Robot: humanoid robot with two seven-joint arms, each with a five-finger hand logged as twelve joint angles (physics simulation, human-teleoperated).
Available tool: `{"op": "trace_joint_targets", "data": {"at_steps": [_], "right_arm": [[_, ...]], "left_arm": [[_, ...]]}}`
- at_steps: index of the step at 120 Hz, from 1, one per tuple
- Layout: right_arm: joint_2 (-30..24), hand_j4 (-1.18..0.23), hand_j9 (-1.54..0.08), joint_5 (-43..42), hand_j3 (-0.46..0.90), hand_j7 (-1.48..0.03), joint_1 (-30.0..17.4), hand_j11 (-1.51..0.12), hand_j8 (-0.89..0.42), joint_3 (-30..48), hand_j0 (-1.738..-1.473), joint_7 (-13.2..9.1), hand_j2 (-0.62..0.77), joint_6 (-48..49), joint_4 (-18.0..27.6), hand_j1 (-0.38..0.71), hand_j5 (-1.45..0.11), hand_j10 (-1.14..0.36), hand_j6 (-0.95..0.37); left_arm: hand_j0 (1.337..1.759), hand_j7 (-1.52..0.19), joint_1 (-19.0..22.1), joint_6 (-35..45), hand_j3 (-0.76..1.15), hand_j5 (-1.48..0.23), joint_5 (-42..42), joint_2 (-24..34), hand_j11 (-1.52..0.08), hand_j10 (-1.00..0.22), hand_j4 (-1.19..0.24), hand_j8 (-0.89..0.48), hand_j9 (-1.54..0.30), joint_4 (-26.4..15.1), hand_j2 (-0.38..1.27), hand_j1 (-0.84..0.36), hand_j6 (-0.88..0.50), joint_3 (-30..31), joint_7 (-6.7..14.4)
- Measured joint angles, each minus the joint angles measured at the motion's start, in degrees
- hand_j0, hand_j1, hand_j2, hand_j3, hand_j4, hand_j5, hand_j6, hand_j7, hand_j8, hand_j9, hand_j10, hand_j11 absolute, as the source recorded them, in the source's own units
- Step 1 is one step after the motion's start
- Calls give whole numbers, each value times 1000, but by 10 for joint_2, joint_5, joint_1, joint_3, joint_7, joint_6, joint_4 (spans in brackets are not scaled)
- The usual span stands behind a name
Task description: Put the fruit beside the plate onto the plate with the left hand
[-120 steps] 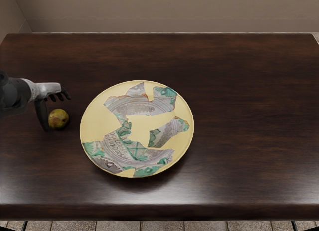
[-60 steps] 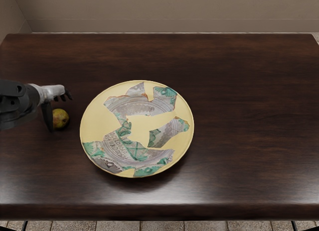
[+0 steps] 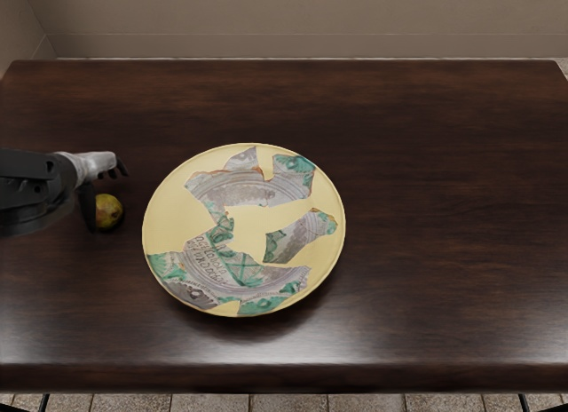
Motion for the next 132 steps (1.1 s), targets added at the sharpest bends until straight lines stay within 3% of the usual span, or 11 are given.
{"op": "trace_joint_targets", "data": {"at_steps": [46, 73, 132], "right_arm": [[0, -35, -45, 0, 0, -45, 0, -45, -35, 0, -1658, 0, -7, 0, 0, -308, -45, -35, -35], [0, -35, -45, 0, 0, -45, 0, -45, -35, 0, -1658, 0, -7, 0, 0, -308, -45, -35, -35], [0, -35, -45, 0, 0, -45, 0, -45, -35, 0, -1658, 0, -7, 0, 0, -308, -45, -35, -35]], "left_arm": [[1657, -371, 16, 21, 0, -372, 0, -18, -369, -281, -278, -281, -370, 12, 116, 41, -280, 1, -10], [1656, -388, 23, 21, 0, -391, 0, -22, -384, -283, -277, -282, -386, 14, -15, 89, -280, 2, -11], [1657, -434, 23, 22, 0, -435, -2, -14, -431, -325, -322, -324, -432, 4, -1, -8, -323, 5, -14]]}}
